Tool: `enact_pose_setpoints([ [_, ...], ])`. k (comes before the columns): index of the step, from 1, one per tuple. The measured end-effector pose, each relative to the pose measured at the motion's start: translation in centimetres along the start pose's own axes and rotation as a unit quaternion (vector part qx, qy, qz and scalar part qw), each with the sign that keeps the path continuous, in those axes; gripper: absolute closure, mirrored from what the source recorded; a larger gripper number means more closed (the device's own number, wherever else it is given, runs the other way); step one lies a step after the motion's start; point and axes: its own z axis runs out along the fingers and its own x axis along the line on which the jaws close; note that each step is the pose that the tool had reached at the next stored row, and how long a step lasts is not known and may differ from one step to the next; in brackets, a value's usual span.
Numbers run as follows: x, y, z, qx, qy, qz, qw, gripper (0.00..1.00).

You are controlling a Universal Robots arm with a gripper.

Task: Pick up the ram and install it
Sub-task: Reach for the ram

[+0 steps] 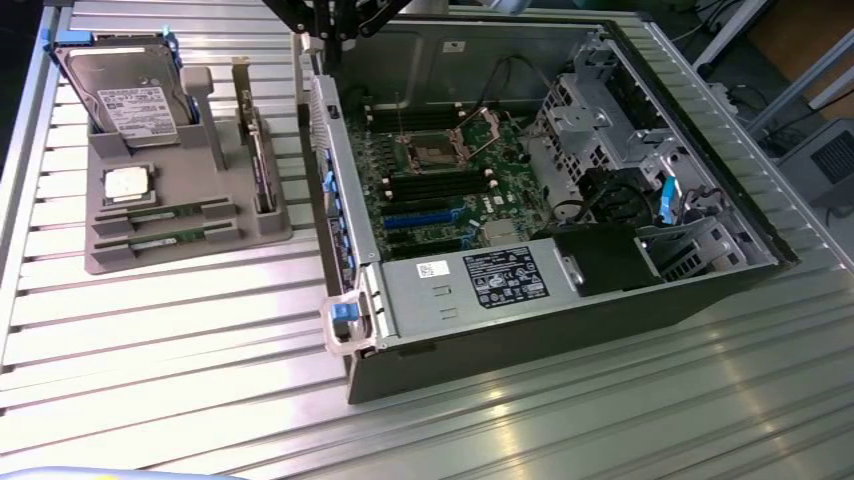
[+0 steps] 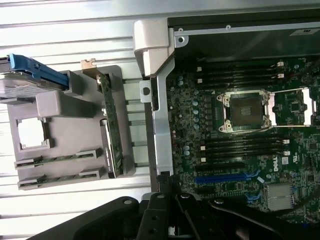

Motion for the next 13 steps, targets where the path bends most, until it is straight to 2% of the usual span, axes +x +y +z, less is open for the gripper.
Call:
enact_pose_setpoints([
  [7, 1.5, -0.11, -0.05, 0.0000, 0.0000, 0.000, 1.0000, 0.90],
  [13, 2.0, -0.15, -0.06, 0.0000, 0.0000, 0.000, 1.0000, 0.90],
])
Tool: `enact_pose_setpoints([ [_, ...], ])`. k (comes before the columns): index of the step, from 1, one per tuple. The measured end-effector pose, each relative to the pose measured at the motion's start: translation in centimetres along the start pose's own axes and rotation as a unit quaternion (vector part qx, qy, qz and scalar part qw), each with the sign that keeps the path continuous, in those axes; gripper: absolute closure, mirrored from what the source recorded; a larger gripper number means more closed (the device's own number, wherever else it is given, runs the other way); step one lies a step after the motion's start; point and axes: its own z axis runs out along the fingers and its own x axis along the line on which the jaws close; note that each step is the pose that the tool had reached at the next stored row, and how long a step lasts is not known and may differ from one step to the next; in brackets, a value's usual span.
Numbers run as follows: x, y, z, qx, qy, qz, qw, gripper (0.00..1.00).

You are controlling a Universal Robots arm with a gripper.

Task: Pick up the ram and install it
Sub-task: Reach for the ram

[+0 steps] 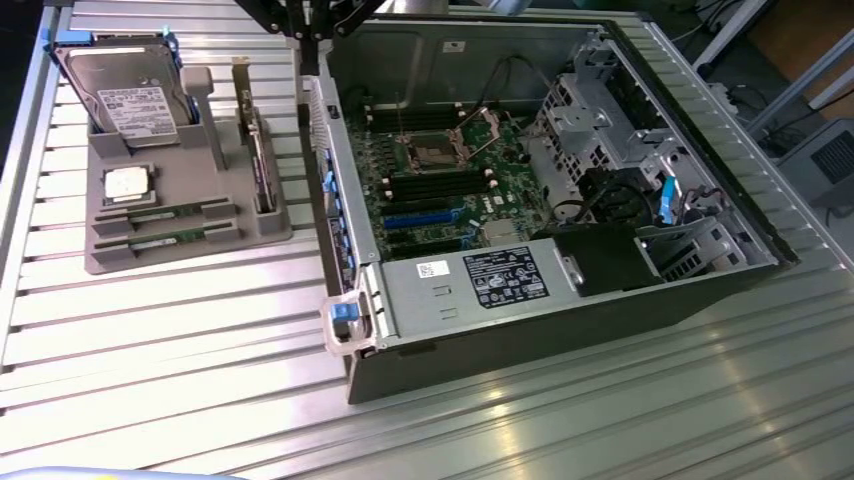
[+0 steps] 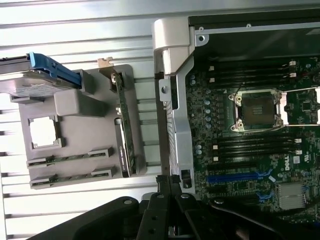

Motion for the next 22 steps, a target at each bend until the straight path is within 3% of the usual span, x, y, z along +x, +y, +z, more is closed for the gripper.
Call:
enact_pose_setpoints([
  [22, 1.6, -0.12, -0.05, 0.0000, 0.0000, 0.000, 1.0000, 0.90],
])
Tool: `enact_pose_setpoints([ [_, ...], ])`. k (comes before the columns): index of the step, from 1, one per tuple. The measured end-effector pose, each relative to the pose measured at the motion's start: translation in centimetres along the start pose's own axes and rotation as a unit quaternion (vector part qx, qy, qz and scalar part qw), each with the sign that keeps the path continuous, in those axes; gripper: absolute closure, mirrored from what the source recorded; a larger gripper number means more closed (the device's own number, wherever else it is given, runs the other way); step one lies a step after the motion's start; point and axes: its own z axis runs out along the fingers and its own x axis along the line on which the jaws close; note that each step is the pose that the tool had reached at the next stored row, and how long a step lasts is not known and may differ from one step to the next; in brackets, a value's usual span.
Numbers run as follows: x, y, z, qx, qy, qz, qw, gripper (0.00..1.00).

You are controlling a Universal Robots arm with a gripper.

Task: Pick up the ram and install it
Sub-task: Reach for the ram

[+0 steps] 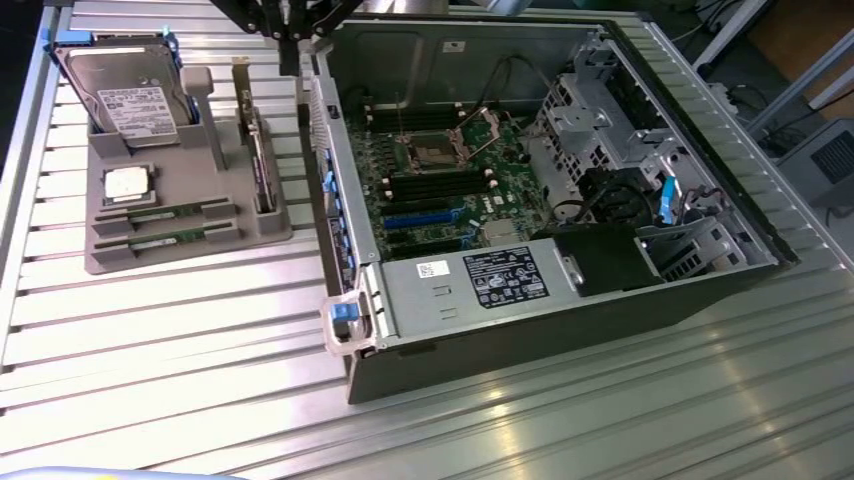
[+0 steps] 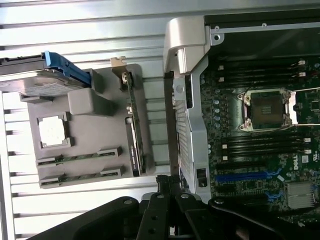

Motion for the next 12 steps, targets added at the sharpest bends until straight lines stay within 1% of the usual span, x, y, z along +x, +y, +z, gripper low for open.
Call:
enact_pose_setpoints([
  [12, 0.93, -0.07, -0.03, 0.0000, 0.0000, 0.000, 1.0000, 0.90],
])
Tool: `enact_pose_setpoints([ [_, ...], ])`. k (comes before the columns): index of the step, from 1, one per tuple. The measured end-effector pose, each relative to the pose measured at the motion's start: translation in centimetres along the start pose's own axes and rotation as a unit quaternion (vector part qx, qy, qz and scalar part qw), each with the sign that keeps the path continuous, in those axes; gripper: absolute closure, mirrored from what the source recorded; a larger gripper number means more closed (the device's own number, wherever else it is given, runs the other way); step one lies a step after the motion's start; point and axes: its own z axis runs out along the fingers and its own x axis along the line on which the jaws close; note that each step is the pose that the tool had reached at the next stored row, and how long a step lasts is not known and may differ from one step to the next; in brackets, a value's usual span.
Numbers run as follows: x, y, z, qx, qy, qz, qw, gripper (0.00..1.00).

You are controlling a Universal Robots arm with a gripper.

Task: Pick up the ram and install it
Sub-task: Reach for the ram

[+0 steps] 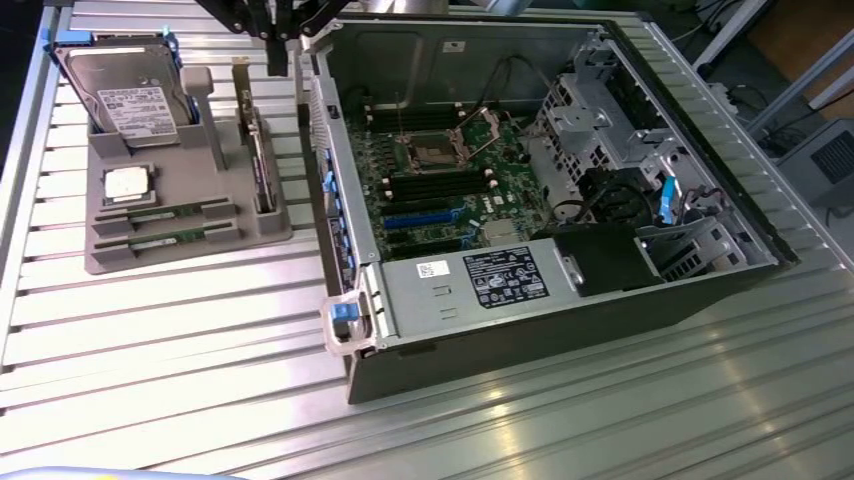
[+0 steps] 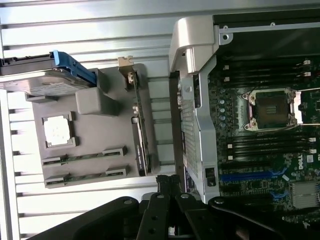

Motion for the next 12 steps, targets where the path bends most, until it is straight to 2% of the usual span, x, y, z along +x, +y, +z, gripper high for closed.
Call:
enact_pose_setpoints([
  [12, 1.3, -0.10, -0.03, 0.0000, 0.0000, 0.000, 1.0000, 0.90],
])
